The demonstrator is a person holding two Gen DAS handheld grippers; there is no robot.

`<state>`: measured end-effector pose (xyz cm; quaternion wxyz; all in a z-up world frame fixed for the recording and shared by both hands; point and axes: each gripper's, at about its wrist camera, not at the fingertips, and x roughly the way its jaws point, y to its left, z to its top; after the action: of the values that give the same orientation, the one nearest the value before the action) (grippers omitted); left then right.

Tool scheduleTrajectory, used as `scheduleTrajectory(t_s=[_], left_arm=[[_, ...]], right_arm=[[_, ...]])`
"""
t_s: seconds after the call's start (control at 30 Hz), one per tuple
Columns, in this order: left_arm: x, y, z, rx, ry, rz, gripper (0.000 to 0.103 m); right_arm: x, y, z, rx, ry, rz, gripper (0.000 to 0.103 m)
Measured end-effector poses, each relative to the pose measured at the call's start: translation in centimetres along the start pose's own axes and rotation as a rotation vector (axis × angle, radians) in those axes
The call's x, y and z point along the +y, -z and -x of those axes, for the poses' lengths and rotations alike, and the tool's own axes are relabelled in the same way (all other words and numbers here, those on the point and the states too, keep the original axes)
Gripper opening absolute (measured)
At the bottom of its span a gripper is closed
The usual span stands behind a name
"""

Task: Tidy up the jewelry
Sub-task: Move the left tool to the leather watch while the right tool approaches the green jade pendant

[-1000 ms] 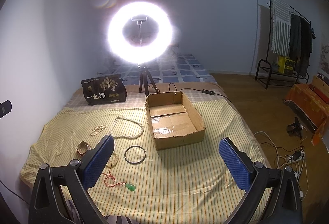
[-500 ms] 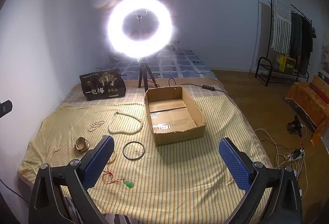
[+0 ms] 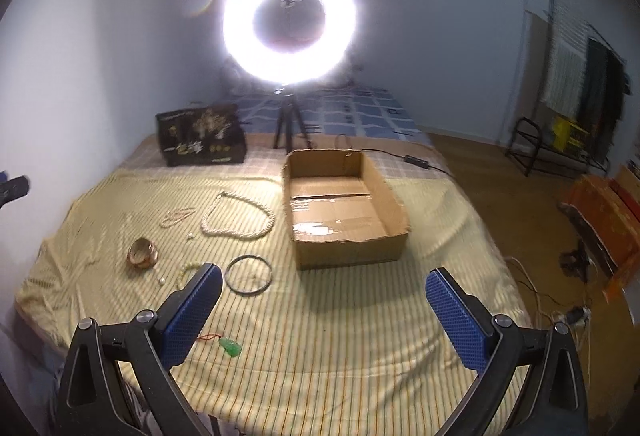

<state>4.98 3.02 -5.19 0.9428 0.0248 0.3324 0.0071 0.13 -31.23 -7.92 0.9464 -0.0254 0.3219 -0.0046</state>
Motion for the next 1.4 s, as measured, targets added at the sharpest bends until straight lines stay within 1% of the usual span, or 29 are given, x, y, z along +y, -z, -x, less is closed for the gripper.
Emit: scheduleTrajectory(t_s=[0.13, 0.2, 0.3, 0.37, 0.4, 0.47, 0.53, 0.57, 0.63, 0.67, 0.83, 0.9, 0.93, 0.97, 1.0, 1.13, 1.2, 1.23, 1.27, 1.4], left_arm=[[1.0, 1.0, -2.5, 0.042, -0.011, -0.002, 0.097], [1.5, 1.6, -3.7, 0.063, -0.019, -0.005, 0.091], [1.8, 2.4, -5.7, 0.104, -0.020, -0.019, 0.085], [2.3, 3.0, -7.1, 0.142, 0.008, -0.004, 0.082], [2.5, 3.3, -7.8, 0.162, 0.026, 0.010, 0.077], [3.0, 3.9, -9.1, 0.203, 0.073, 0.042, 0.072], [3.2, 4.3, -10.1, 0.230, 0.098, 0.066, 0.068], [3.2, 4.5, -10.6, 0.243, 0.109, 0.074, 0.064], [3.0, 4.9, -11.6, 0.268, 0.129, 0.084, 0.060], [2.7, 4.9, -12.1, 0.280, 0.142, 0.090, 0.058], [2.0, 4.8, -14.6, 0.334, 0.199, 0.131, 0.058], [1.7, 4.6, -15.6, 0.349, 0.211, 0.141, 0.053], [1.5, 4.5, -16.1, 0.358, 0.214, 0.146, 0.051], [1.4, 4.5, -16.7, 0.372, 0.214, 0.153, 0.046], [1.2, 4.5, -17.3, 0.382, 0.212, 0.158, 0.045], [1.0, 4.7, -19.3, 0.419, 0.207, 0.176, 0.044], [0.9, 4.9, -20.1, 0.435, 0.211, 0.183, 0.040], [0.8, 5.0, -20.3, 0.440, 0.209, 0.184, 0.040], [0.8, 5.0, -20.6, 0.444, 0.209, 0.186, 0.040], [0.7, 5.2, -21.5, 0.456, 0.204, 0.193, 0.040]], right_arm=[[0.0, 0.8, -2.5, 0.057, -0.054, 0.043, 0.103], [0.2, 1.2, -3.9, 0.100, -0.075, 0.072, 0.102], [0.8, 2.0, -5.6, 0.165, -0.107, 0.126, 0.101], [1.5, 2.8, -7.1, 0.220, -0.151, 0.163, 0.098], [1.8, 3.2, -7.8, 0.243, -0.178, 0.174, 0.097], [2.1, 3.7, -9.0, 0.286, -0.224, 0.186, 0.092], [2.4, 4.2, -10.1, 0.326, -0.270, 0.202, 0.088], [2.6, 4.5, -10.6, 0.340, -0.287, 0.213, 0.086], [3.1, 4.8, -11.4, 0.368, -0.316, 0.250, 0.085], [3.3, 4.9, -11.7, 0.380, -0.331, 0.266, 0.084], [4.9, 5.5, -12.2, 0.411, -0.399, 0.342, 0.078], [5.4, 5.7, -12.5, 0.422, -0.420, 0.365, 0.073], [5.8, 6.0, -12.7, 0.429, -0.434, 0.382, 0.069], [6.1, 6.2, -12.9, 0.435, -0.444, 0.397, 0.065], [6.4, 6.4, -13.0, 0.441, -0.449, 0.412, 0.063], [7.3, 6.9, -14.1, 0.473, -0.476, 0.440, 0.055], [7.7, 7.1, -14.7, 0.490, -0.483, 0.453, 0.047], [8.0, 7.3, -15.1, 0.505, -0.489, 0.462, 0.042], [8.0, 7.5, -15.3, 0.513, -0.493, 0.465, 0.039], [8.6, 7.9, -15.7, 0.535, -0.498, 0.490, 0.038]])
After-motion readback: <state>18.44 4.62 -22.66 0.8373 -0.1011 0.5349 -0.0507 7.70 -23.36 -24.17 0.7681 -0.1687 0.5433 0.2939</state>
